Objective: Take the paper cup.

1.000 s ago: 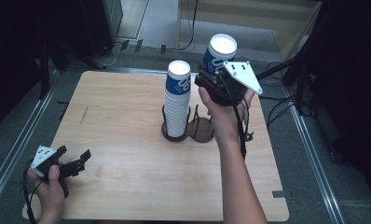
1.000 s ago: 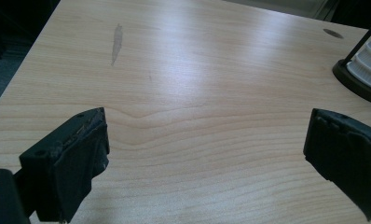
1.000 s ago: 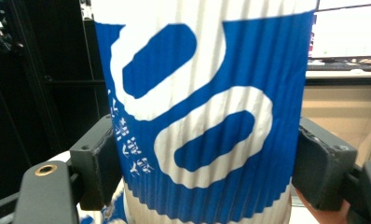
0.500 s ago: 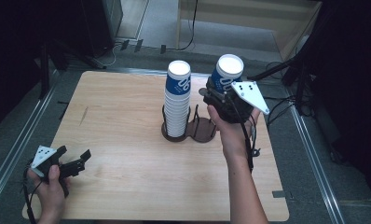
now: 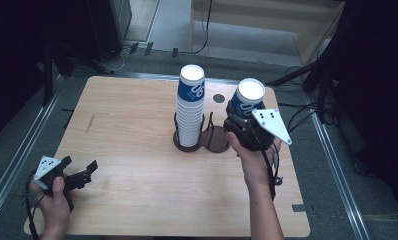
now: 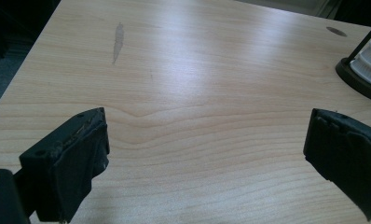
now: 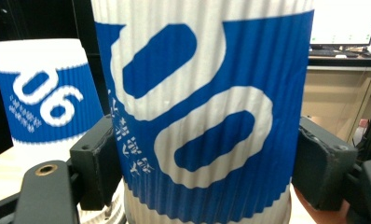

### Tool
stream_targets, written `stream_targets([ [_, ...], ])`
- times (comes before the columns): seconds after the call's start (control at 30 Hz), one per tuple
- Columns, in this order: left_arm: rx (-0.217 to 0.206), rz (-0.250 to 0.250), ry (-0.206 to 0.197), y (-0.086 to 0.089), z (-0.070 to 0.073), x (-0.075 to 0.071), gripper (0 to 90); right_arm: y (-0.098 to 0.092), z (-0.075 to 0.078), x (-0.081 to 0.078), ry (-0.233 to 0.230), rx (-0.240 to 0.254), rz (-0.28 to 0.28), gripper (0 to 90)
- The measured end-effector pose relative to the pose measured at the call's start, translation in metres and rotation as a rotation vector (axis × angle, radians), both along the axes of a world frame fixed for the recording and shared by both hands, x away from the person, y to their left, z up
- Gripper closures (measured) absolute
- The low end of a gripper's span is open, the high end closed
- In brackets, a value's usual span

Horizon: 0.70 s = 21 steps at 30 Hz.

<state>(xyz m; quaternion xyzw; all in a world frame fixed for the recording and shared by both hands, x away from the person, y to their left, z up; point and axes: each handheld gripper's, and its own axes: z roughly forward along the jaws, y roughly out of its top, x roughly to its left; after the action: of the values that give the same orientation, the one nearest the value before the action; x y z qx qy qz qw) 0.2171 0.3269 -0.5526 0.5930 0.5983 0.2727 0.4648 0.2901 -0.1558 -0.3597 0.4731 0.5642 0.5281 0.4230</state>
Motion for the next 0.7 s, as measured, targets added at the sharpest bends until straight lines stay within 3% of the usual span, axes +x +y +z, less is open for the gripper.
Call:
stream_targets([
  [0.47,0.027,0.004,0.005,-0.003,0.001,0.000,1.0,-0.010,-0.048,-0.023,0.048,-0.023,0.018,20.4],
  [0.7,0.052,0.007,-0.001,-0.006,0.001,-0.001,1.0,-0.017,-0.066,-0.035,0.052,-0.061,0.036,20.4],
])
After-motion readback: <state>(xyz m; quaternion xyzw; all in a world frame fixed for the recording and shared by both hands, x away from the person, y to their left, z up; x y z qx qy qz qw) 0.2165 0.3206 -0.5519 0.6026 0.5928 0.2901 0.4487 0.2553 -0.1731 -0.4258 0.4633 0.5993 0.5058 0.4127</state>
